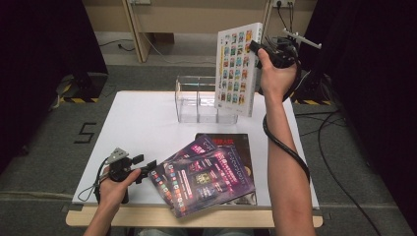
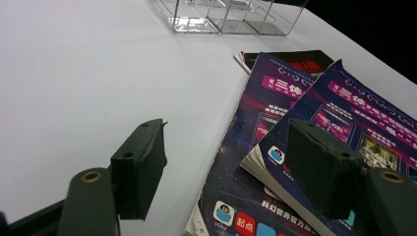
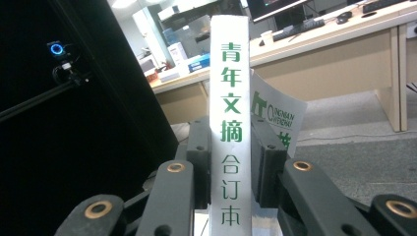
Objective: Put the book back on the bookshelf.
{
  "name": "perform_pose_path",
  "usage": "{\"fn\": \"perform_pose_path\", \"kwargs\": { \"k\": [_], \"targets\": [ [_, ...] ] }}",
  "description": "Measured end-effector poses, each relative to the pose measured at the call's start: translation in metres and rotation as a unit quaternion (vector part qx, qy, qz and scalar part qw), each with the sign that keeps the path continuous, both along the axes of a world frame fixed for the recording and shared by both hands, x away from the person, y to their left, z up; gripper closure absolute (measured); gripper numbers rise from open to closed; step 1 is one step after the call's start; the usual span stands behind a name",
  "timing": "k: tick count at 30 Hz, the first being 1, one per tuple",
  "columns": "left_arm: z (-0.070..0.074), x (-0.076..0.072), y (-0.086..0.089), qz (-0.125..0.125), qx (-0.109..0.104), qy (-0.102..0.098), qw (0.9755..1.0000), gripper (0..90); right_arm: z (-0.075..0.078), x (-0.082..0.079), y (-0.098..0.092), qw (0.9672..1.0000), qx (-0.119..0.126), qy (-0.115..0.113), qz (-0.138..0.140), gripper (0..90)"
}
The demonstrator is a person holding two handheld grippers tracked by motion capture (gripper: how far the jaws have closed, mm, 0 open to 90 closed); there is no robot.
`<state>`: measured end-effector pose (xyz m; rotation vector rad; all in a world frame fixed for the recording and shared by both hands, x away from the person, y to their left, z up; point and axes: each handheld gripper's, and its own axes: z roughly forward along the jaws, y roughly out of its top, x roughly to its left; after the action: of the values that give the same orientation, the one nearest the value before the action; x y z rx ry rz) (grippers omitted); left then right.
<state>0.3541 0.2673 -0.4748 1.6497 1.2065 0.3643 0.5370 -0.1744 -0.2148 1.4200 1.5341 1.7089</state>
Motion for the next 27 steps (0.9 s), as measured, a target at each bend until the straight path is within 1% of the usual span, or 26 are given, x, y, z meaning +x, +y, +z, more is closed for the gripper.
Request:
{"fn": "perform_pose_path", "kwargs": {
  "k": [6,10,16,21,24,27],
  "targets": [
    [-0.001,0.001,-0.001,-0.002,0.003,0.002,1.0,31.4,0.001,0.002,-0.004,0.9999,0.009,0.004,0.0,74.3],
    [-0.001,0.001,-0.002,-0.002,0.001,0.001,1.0,31.4,0.003,-0.001,0.003,0.9999,0.005,-0.001,0.01,74.3],
    [-0.001,0.0,-0.001,-0.002,0.002,0.0,1.0,31.4,0.008,-0.003,0.012,0.9997,0.006,-0.006,0.021,74.3],
    [0.0,0.0,0.0,-0.002,0.002,-0.001,1.0,31.4,0.012,-0.002,0.016,0.9996,0.008,-0.009,0.026,74.3],
    [0.0,0.0,0.0,-0.001,0.002,-0.001,1.0,31.4,0.011,0.002,0.015,0.9996,0.012,-0.005,0.026,74.3],
    [0.0,0.0,0.0,-0.001,0.003,0.0,1.0,31.5,0.007,0.005,0.012,0.9993,0.026,-0.001,0.027,74.3]
  ]
}}
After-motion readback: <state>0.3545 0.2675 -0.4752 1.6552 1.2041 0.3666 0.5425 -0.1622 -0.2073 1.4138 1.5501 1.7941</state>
